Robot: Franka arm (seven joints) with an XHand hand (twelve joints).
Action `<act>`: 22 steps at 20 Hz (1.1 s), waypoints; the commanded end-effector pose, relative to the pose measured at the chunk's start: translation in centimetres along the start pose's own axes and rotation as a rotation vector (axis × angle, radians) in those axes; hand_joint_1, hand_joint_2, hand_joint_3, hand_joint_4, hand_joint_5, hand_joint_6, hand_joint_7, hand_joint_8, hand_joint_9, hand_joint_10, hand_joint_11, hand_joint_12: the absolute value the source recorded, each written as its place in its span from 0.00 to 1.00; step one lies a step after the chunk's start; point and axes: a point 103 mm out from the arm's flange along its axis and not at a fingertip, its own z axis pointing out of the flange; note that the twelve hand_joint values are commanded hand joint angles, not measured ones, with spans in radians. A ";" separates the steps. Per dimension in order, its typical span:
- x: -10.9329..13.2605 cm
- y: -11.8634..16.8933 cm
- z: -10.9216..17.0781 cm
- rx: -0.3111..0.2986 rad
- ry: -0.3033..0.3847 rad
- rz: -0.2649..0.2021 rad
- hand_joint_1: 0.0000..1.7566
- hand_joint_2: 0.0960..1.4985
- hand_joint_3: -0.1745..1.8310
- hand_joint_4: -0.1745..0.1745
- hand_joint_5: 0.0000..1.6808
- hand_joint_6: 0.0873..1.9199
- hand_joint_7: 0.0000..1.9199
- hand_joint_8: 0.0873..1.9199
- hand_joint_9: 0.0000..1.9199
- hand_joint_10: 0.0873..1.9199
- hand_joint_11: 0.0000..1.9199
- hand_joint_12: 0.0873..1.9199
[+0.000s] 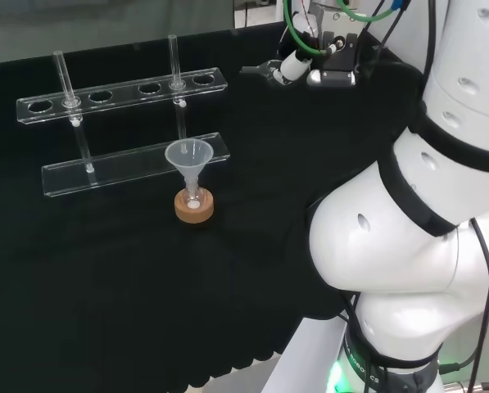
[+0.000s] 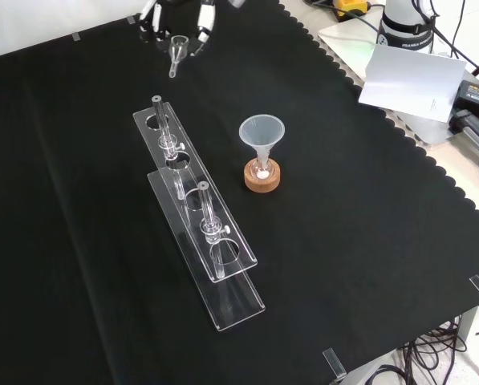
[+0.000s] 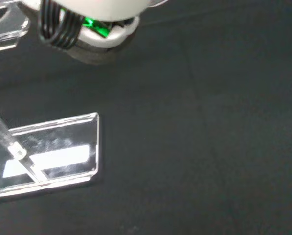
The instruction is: Put the weighing funnel back on the table.
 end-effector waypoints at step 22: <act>-5.0 12.0 9.3 0.134 0.035 0.011 0.65 0.43 0.35 1.00 0.81 0.20 0.27 0.35 0.55 0.08 0.50 0.45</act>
